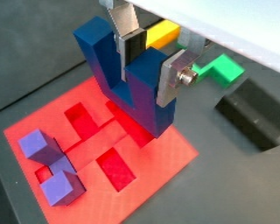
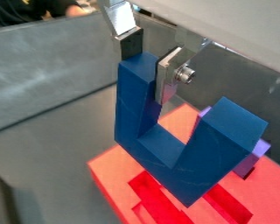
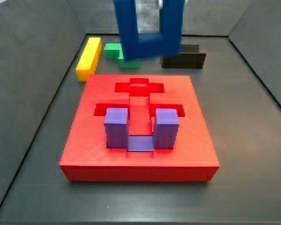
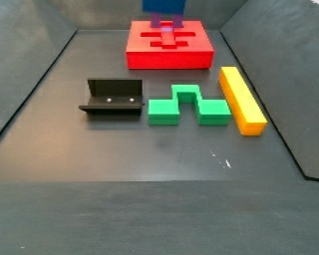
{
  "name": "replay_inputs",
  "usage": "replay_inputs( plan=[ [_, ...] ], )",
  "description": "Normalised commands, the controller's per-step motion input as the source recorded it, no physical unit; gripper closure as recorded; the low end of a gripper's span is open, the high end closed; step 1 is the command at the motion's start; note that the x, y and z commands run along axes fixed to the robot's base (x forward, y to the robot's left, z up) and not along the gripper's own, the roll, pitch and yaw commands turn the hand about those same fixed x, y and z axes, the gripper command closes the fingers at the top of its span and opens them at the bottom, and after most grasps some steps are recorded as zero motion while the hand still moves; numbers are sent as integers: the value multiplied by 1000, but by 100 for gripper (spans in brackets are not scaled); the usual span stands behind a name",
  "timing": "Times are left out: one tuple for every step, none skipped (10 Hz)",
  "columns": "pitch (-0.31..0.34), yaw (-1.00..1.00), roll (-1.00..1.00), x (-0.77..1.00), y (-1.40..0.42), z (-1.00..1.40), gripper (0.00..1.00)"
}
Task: Pick up the blue object. Move up. Place the blue object on the fixture. Regrasp the blue object. Move to above the board. Insert the blue object.
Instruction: Insert the blue object.
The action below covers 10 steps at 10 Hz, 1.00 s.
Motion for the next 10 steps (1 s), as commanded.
replay_inputs(
  plan=[
    [119,-383,101,-294,-29,-697,100],
    [200,-474,6,-429,0,-669,100],
    [247,-417,-4,-243,3,-657,100],
    [241,-271,-71,0,0,-674,100],
    [304,-211,-123,51,60,-514,100],
    [296,-63,-121,334,14,-249,100],
    [241,0,-209,609,103,-103,100],
    [236,0,-201,651,86,-114,100],
    [211,0,-201,577,71,-131,100],
    [194,0,-127,466,3,-229,100]
  ],
)
